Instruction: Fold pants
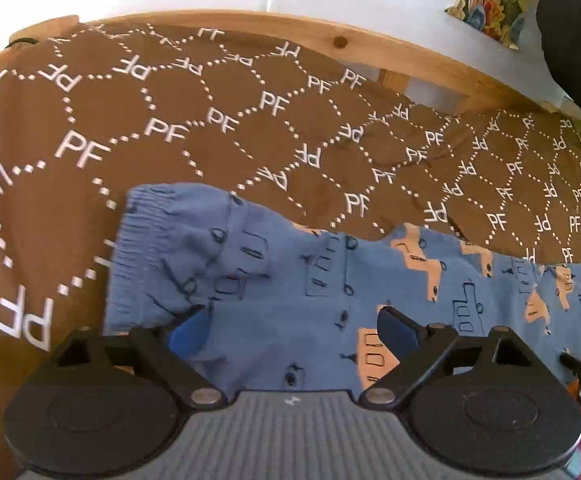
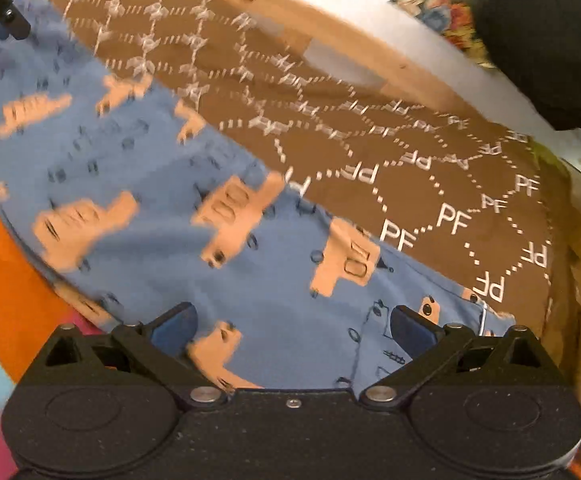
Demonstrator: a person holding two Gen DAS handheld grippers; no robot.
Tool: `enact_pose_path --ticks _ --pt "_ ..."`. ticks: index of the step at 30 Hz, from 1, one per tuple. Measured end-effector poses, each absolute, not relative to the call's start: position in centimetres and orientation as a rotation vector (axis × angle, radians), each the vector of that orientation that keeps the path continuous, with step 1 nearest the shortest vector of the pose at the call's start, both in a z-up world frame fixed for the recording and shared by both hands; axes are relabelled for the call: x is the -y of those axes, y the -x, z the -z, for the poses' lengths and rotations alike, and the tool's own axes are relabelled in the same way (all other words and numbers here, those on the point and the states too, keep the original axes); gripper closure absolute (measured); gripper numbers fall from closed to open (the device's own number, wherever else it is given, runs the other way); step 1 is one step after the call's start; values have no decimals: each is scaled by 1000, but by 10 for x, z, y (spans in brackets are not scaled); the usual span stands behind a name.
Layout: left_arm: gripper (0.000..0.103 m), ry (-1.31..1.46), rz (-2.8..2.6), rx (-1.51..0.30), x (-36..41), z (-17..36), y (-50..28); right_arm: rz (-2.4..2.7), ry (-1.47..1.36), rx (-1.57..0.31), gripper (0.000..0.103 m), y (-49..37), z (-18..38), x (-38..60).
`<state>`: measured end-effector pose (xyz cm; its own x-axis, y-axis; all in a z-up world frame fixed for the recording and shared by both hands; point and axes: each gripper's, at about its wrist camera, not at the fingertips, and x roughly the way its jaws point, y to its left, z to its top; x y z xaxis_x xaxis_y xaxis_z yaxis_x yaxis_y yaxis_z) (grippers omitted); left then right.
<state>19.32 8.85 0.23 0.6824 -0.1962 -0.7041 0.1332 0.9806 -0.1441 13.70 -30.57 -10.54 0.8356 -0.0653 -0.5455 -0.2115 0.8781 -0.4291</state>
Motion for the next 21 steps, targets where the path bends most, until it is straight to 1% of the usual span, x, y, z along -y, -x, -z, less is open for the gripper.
enact_pose_path --ticks 1,3,6,9,12,14,15,16,17,18,20,21 --pt "1 68 220 -787 -80 -7 -193 -59 441 -576 1 -139 102 315" --pt "0 -1 295 -790 -63 -14 -195 -2 344 -529 1 -137 92 331" --pt "0 -167 358 -770 -27 -19 -203 61 334 -416 1 -129 78 342" --pt "4 -238 351 -736 -1 -21 -229 136 373 -342 1 -126 75 353" --pt "10 -230 343 -767 20 -18 -270 196 339 -380 1 -134 77 375" --pt "20 -259 310 -825 32 -12 -292 238 274 -433 1 -140 77 389" --pt "21 -276 309 -852 40 -7 -303 249 243 -443 1 -141 77 395" --pt "26 -294 329 -875 45 -3 -310 253 200 -452 1 -141 77 402" --pt "34 -320 356 -915 52 2 -316 254 169 -457 1 -141 77 407" --pt "39 -341 381 -948 55 6 -319 255 149 -461 1 -140 77 410" --pt "58 -399 429 -1004 66 18 -322 252 122 -476 1 -138 79 412" --pt "65 -428 435 -1011 71 23 -321 248 114 -488 1 -138 80 413"
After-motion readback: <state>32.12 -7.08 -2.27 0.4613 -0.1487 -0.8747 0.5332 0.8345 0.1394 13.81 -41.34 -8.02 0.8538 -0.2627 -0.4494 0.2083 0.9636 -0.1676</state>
